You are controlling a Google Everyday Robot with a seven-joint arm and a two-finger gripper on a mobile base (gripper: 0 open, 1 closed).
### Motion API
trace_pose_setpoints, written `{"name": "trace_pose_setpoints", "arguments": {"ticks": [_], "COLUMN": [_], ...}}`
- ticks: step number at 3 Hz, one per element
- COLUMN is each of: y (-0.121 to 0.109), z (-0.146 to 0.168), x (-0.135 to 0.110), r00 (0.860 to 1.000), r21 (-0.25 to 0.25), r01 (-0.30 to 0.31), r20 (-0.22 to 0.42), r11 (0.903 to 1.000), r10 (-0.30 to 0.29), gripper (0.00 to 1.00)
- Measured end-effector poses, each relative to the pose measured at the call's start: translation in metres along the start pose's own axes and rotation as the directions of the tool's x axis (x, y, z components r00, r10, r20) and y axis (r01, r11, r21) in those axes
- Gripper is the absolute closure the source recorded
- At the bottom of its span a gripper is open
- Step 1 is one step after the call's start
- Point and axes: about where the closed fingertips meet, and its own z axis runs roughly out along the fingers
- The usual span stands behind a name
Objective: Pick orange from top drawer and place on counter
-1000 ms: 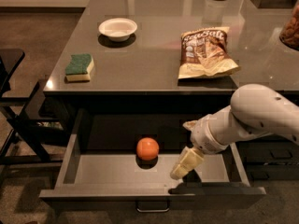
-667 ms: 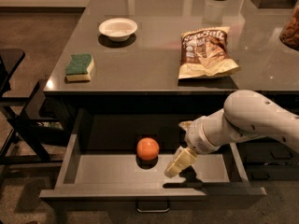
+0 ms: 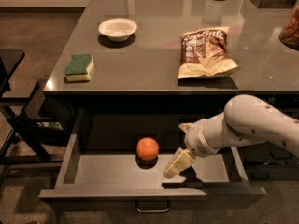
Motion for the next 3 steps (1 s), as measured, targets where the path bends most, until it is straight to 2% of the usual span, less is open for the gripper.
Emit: {"name": "trace_pose_setpoints", "arguments": {"ticks": [1, 2, 3], "y": [-0.002, -0.021, -0.038], "z": [0.024, 0.043, 0.057], "x": [0.003, -0.006, -0.014], "r00": [0.998, 0.991, 0.983], "r21": [0.028, 0.087, 0.114], "r01": [-0.022, -0.024, -0.026], "r20": [0.061, 0.132, 0.182], "r11": [0.9993, 0.9959, 0.9931], "r10": [0.021, 0.013, 0.005], "gripper": [0.0, 0.0, 0.0]}}
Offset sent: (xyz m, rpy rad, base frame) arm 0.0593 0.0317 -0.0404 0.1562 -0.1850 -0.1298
